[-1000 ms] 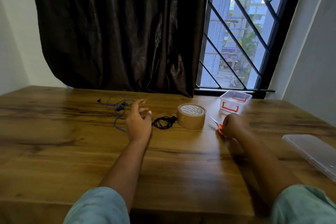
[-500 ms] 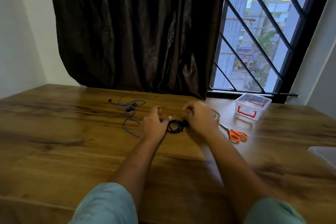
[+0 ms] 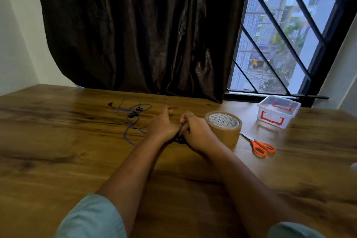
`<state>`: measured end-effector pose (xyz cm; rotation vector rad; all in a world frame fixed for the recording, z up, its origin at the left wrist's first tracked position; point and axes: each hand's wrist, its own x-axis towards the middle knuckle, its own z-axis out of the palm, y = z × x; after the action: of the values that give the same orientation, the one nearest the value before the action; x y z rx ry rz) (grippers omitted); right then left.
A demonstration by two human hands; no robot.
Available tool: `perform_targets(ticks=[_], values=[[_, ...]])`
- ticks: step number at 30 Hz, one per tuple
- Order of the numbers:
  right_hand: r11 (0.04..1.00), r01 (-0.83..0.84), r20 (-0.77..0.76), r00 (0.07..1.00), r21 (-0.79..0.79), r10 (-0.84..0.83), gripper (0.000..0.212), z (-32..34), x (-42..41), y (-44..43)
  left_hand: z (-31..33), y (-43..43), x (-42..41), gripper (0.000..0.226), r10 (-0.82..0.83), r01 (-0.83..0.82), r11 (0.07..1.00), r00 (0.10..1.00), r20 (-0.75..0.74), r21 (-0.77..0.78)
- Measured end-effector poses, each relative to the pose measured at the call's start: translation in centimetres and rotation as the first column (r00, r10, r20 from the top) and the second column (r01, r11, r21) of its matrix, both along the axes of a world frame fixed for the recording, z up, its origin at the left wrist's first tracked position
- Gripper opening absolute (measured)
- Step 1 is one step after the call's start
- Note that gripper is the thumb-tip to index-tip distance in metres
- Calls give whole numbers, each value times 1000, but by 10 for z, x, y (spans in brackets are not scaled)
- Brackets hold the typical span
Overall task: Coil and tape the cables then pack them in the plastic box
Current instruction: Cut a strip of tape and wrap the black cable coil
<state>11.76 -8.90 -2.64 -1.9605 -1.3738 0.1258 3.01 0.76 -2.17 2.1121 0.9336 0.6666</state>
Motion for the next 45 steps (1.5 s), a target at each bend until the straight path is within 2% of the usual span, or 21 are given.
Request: perform_targets(ticks=[5,8,12,17,20,24,28,33,37,41,45], values=[[997,-75,-130,989,-12,73,45,-4,3,1,-1,4,0,70,11,-10,999,1000,17,-47],[995,-96,-141,986,-38,89,68,-4,-1,-1,0,4,-1,67,6,0,994,999,49,-111],[996,-86,-100,991,-24,83,90,-2,-13,-8,4,2,-5,73,-3,61,943,985,174,-326],[998,-4,71,997,-57,8,100,-3,-26,-13,8,-4,-1,74,-46,121,914,979,196,-387],[998,5,113,994,-58,1,105,-2,-29,-14,8,-7,2,68,-48,134,911,974,221,-390],[998,0,150,989,-64,10,106,0,-26,-13,8,-8,4,62,30,66,911,974,224,-407],[1000,-25,166,986,10,23,104,-2,-24,-9,8,-8,5,54,66,24,919,975,213,-395],[991,-61,153,987,119,43,110,-6,-14,-4,6,-9,5,48,73,83,907,935,346,-413],[963,-59,103,994,263,32,107,-9,-6,1,4,-7,4,40,6,139,941,904,427,-309],[890,30,42,998,455,-55,96,-4,1,4,8,-5,0,34,-169,333,909,844,509,-252],[924,10,67,997,382,-38,92,-5,-1,6,9,-5,-1,34,-260,417,882,819,511,-220]])
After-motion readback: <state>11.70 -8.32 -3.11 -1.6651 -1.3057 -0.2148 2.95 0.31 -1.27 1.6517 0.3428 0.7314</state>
